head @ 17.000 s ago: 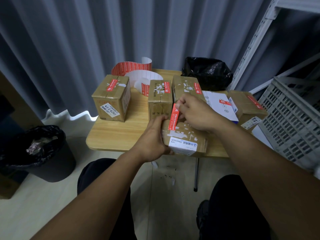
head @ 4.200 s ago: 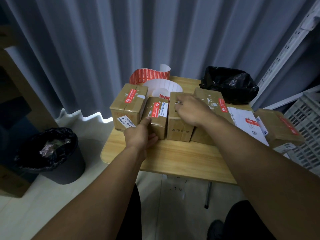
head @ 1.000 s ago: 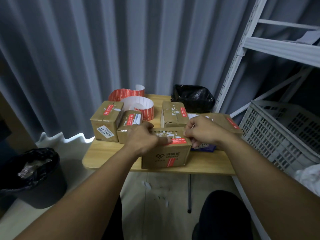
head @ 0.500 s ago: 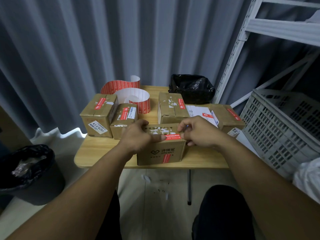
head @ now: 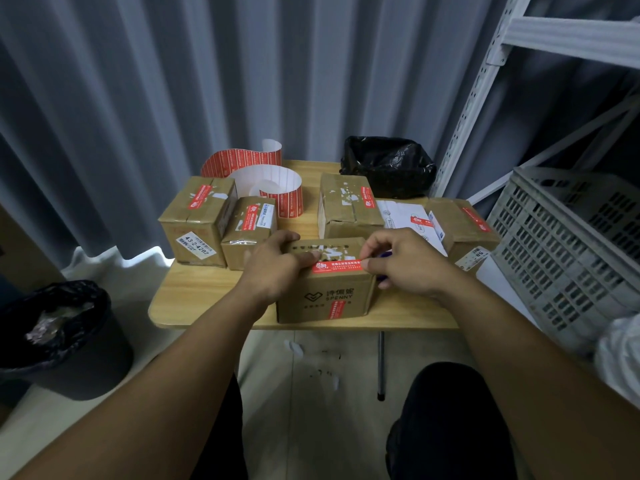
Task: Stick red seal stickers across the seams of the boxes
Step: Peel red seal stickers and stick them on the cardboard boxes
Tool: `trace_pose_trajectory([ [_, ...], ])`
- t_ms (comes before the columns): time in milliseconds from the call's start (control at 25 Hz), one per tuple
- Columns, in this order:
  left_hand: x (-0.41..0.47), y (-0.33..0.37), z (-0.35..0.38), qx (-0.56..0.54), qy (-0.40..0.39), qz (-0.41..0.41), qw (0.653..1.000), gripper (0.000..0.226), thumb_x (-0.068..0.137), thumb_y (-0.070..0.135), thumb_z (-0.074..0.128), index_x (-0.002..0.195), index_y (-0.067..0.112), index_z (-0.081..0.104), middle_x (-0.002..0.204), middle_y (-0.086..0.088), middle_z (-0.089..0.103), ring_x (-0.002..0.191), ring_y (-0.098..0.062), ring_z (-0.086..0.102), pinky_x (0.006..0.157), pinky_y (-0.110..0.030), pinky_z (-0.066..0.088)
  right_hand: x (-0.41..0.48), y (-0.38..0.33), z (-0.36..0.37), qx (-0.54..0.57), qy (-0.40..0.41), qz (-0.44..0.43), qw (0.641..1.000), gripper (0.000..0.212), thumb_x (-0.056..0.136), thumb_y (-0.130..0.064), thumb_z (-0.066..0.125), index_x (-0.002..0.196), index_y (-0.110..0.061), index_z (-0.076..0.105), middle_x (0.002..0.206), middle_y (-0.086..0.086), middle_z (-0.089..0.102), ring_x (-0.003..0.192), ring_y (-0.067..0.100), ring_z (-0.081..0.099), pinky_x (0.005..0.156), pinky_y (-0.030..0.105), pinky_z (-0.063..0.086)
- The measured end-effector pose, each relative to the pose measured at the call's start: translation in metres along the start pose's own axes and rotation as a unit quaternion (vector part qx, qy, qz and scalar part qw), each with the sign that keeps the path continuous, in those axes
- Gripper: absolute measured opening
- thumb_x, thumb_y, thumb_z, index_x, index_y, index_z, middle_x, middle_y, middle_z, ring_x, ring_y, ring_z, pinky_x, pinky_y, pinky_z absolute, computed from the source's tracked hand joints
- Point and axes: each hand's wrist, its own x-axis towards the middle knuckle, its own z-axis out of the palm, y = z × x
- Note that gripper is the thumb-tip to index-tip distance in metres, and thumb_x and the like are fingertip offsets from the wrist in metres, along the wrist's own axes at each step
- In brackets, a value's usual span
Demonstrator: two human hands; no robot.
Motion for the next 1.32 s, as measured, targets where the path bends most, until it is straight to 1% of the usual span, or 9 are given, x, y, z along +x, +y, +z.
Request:
trace_pose_trajectory([
  [240,-0.007,0.000,0.003,-0.022,0.019,0.001,1.000,0.061,0.057,0.066,0.073,0.114,0.048,0.059,0.124,0.003,0.058,0.120,-0.028,0.053,0.101,-0.050,0.049,-0.002,0.000,0.004,0.025,0.016,0.013,0.999,0.003,0.092,-0.007,0.069,0.090,-0.009,0.068,0.099,0.000,0.067,0.092,0.019,0.067,0.073,0.033,0.062],
  [440,-0.008,0.001,0.005,-0.024,0.028,0.000,0.999,0.058,0.058,0.064,0.073,0.112,0.045,0.061,0.116,0.005,0.056,0.119,-0.029,0.053,0.100,-0.050,0.049,-0.004,0.005,0.008,0.055,0.039,0.005,0.998,0.010,0.090,-0.008,0.072,0.086,-0.016,0.069,0.100,0.001,0.067,0.093,0.019,0.067,0.070,0.031,0.061],
  [520,-0.009,0.002,0.006,-0.017,0.033,0.004,0.999,0.050,0.071,0.057,0.073,0.116,0.041,0.060,0.107,0.009,0.048,0.123,-0.030,0.047,0.103,-0.051,0.046,-0.005,0.007,0.011,0.056,0.046,0.001,0.997,0.013,0.090,-0.007,0.073,0.082,-0.018,0.069,0.099,0.001,0.069,0.093,0.019,0.068,0.069,0.030,0.061],
  [600,-0.009,0.002,0.008,-0.007,0.045,0.001,0.999,0.039,0.087,0.047,0.068,0.122,0.036,0.058,0.102,0.007,0.039,0.126,-0.031,0.039,0.107,-0.052,0.041,-0.005,0.008,0.011,0.054,0.052,0.001,0.997,0.015,0.089,-0.007,0.073,0.080,-0.018,0.070,0.097,0.001,0.070,0.092,0.018,0.068,0.069,0.030,0.062],
  [760,-0.012,0.005,0.011,0.033,0.062,0.014,0.997,0.039,0.093,0.055,0.060,0.124,0.032,0.057,0.114,-0.002,0.042,0.127,-0.030,0.034,0.108,-0.053,0.039,-0.006,0.008,0.013,0.056,0.057,0.001,0.997,0.015,0.090,-0.007,0.072,0.080,-0.019,0.070,0.098,-0.001,0.070,0.094,0.017,0.068,0.071,0.032,0.062],
  [920,-0.010,0.003,0.013,0.046,0.074,0.027,0.996,0.039,0.092,0.055,0.059,0.124,0.032,0.057,0.113,-0.002,0.043,0.126,-0.030,0.036,0.107,-0.054,0.040,-0.008,0.011,0.017,0.054,0.072,-0.004,0.996,0.015,0.091,-0.011,0.072,0.084,-0.024,0.070,0.101,-0.003,0.069,0.093,0.017,0.069,0.075,0.036,0.063],
  [1080,-0.010,0.001,0.015,0.053,0.089,0.032,0.994,0.039,0.092,0.054,0.060,0.125,0.032,0.057,0.119,-0.005,0.048,0.126,-0.030,0.035,0.106,-0.054,0.041,-0.008,0.011,0.019,0.022,0.082,0.004,0.996,0.016,0.092,-0.014,0.072,0.082,-0.026,0.072,0.093,-0.005,0.072,0.085,0.018,0.071,0.079,0.045,0.062],
  [1160,-0.011,0.002,0.016,0.056,0.093,0.035,0.993,0.040,0.093,0.053,0.061,0.126,0.032,0.056,0.127,-0.009,0.051,0.127,-0.031,0.034,0.106,-0.053,0.040,-0.007,0.009,0.019,0.017,0.082,0.006,0.997,0.018,0.091,-0.013,0.072,0.079,-0.026,0.071,0.091,-0.005,0.072,0.084,0.019,0.071,0.078,0.047,0.062],
  [1320,-0.012,0.003,0.016,0.069,0.100,0.039,0.992,0.042,0.093,0.053,0.060,0.129,0.031,0.055,0.133,-0.009,0.053,0.128,-0.031,0.034,0.108,-0.048,0.038,-0.007,0.002,0.018,0.001,0.080,0.009,0.997,0.021,0.090,-0.009,0.071,0.075,-0.023,0.071,0.089,-0.003,0.071,0.083,0.021,0.071,0.078,0.048,0.062],
])
